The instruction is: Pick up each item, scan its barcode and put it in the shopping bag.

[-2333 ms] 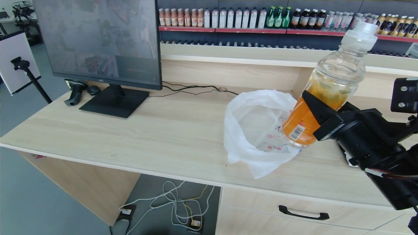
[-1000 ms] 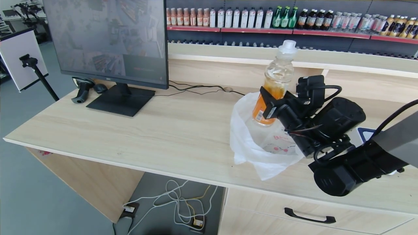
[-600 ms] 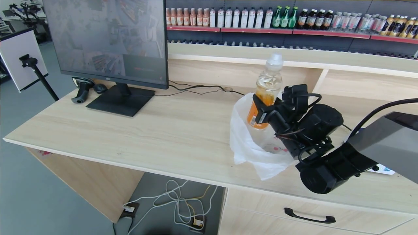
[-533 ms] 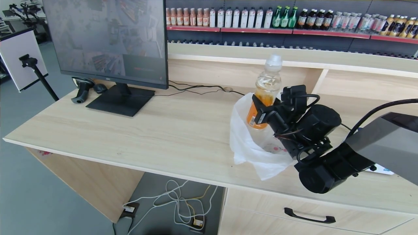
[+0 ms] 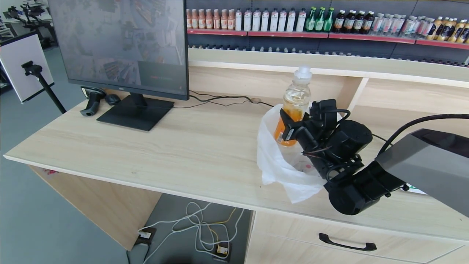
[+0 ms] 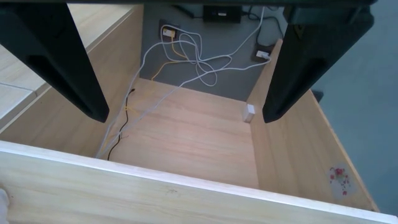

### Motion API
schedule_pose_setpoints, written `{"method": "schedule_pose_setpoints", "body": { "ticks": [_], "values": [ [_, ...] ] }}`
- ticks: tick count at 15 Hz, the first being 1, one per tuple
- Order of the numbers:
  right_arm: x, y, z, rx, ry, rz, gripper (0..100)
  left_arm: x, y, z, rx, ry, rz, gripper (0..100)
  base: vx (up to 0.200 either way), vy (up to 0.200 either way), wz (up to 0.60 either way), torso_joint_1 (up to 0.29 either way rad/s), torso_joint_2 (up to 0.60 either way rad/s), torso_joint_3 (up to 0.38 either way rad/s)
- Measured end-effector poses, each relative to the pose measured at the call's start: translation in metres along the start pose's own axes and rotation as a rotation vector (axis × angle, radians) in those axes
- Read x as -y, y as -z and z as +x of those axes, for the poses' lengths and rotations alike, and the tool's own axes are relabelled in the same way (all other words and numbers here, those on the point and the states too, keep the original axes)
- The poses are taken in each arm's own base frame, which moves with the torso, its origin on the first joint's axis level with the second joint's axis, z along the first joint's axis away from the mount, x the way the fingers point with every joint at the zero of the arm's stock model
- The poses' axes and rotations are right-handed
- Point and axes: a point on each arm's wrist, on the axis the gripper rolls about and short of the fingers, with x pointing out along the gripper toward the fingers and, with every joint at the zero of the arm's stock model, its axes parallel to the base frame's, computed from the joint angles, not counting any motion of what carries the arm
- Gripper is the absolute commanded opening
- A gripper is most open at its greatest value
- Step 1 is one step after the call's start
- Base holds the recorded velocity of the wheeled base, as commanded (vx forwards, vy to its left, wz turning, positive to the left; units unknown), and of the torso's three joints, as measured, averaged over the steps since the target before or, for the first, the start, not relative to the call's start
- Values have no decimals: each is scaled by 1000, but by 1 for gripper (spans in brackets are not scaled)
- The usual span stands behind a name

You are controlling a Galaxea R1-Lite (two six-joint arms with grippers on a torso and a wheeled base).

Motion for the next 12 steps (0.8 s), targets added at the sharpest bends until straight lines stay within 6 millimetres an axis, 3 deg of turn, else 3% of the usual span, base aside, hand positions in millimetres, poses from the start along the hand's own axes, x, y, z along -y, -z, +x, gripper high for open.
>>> {"method": "schedule_pose_setpoints", "body": {
  "ticks": [12],
  "values": [
    [1, 22, -2, -48, 3, 14, 0, 0, 0, 0, 3, 0, 3, 100, 0, 0, 0, 0, 0, 0]
  ]
}}
